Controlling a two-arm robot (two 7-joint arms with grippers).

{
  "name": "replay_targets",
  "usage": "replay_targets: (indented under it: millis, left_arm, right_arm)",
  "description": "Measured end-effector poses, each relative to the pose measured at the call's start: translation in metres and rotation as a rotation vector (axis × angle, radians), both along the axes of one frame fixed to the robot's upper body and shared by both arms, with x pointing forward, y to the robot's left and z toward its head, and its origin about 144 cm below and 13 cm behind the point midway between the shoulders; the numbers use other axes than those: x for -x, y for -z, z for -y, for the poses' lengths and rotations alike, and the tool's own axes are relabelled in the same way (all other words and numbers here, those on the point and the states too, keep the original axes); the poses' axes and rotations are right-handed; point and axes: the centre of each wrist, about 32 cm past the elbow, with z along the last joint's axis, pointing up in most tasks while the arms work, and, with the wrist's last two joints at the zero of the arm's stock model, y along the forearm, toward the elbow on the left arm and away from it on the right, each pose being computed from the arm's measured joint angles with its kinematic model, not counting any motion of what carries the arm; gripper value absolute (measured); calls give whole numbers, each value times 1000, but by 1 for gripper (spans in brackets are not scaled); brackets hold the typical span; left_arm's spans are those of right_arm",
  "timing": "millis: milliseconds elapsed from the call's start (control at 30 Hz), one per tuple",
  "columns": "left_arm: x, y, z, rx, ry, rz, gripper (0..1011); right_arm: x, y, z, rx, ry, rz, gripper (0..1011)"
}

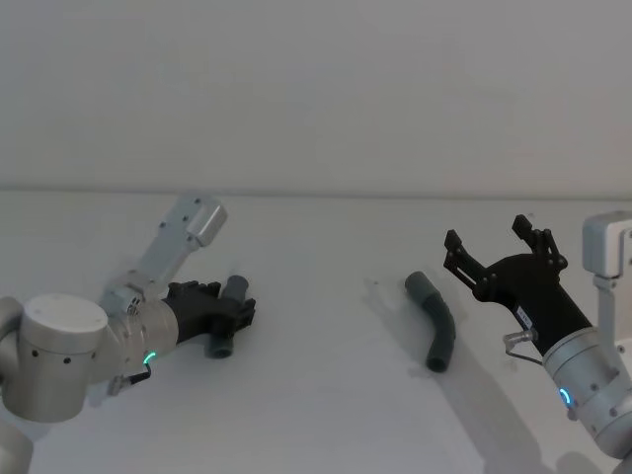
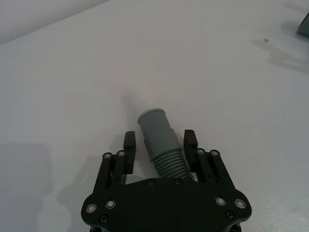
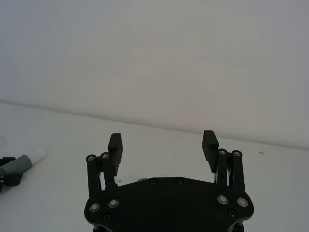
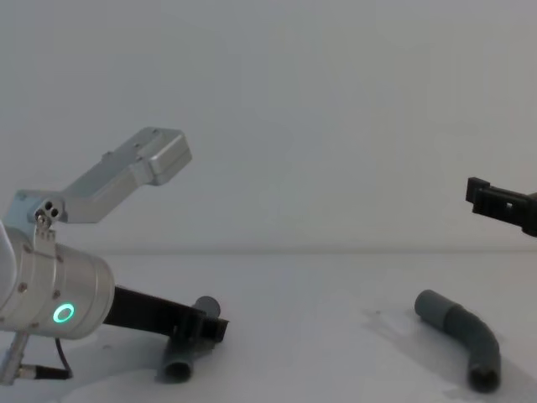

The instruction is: Use both hands to pick up one end of the pipe from the table, align the ends, and insert them.

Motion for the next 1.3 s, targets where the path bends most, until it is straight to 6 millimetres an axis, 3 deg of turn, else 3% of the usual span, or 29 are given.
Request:
replay_targets:
  millis: [33, 467, 1300]
  left_arm:
    - [0, 0, 0, 0, 0, 0, 565]
    - [-1, 1, 0, -3, 1, -2, 416]
    - [-1, 1, 0, -5, 0, -4, 376]
  right_arm:
    - [0, 0, 0, 0, 0, 0, 1005]
    - [0, 0, 0, 0, 0, 0, 1005]
    - [0, 1, 0, 21, -4, -5, 1005]
